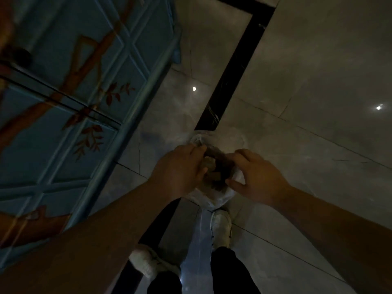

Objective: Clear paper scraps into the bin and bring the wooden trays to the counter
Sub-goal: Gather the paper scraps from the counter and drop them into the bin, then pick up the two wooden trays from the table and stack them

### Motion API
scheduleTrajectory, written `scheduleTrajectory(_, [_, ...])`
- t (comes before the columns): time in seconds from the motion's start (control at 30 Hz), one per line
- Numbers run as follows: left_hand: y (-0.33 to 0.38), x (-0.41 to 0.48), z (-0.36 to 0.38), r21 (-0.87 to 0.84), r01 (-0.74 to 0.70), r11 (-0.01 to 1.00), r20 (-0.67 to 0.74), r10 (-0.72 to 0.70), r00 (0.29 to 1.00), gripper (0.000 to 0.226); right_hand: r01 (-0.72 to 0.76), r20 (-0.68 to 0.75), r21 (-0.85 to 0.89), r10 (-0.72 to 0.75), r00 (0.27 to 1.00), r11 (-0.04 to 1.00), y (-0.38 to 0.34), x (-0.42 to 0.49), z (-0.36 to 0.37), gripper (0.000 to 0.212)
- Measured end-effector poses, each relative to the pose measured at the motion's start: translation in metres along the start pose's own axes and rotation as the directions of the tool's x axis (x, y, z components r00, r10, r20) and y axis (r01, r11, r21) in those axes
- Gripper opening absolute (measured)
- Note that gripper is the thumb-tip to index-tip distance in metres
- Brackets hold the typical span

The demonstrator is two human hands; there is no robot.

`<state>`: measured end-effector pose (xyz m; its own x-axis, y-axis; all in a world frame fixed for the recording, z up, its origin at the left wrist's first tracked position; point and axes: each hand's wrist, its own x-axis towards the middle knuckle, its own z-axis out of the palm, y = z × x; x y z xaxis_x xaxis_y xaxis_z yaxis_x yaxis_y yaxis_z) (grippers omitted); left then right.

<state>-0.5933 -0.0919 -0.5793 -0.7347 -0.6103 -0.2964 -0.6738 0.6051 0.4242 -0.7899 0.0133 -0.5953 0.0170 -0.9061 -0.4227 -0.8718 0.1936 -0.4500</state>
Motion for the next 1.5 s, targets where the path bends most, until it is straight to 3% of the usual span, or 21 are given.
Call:
scheduleTrajectory(0.2, [0.059,-0.036,-0.160,0.239,-0.164,0.957,-0.081,0.188,0.979,0.057,0.016,-0.160,-0.159,-0.042,0.986,0.987,-0.063,-0.064,-0.122,0.079])
scheduleTrajectory(0.3, [0.098,-0.066,-0.231,0.302,-0.202,0.931,-0.143,0.254,0.956,0.055,-0.048,-0.230,-0.165,0.009,0.973,0.985,-0.096,-0.105,-0.176,0.088])
scheduleTrajectory(0.5, [0.179,-0.129,-0.359,0.356,-0.288,0.889,-0.255,0.389,0.885,0.054,-0.120,-0.430,-0.224,0.012,0.903,0.967,-0.166,-0.204,-0.283,0.084])
scheduleTrajectory(0.77, [0.296,-0.172,-0.452,0.507,-0.482,0.715,-0.259,0.660,0.706,0.055,-0.349,-0.692,-0.205,0.118,0.713,0.914,-0.210,-0.344,-0.377,0.078])
scheduleTrajectory(0.93, [0.390,-0.196,-0.438,0.524,-0.622,0.582,-0.192,0.792,0.580,0.057,-0.505,-0.753,-0.223,0.182,0.632,0.834,-0.202,-0.446,-0.388,0.076])
scheduleTrajectory(1.17, [0.555,-0.243,-0.356,0.589,-0.728,0.350,-0.058,0.917,0.394,0.056,-0.707,-0.804,-0.172,0.317,0.503,0.686,-0.141,-0.630,-0.353,0.076])
scheduleTrajectory(1.5, [0.809,-0.332,-0.211,0.532,-0.841,0.099,0.028,0.990,0.135,0.056,-0.904,-0.796,0.085,0.575,0.191,0.418,-0.068,-0.935,-0.268,0.078])
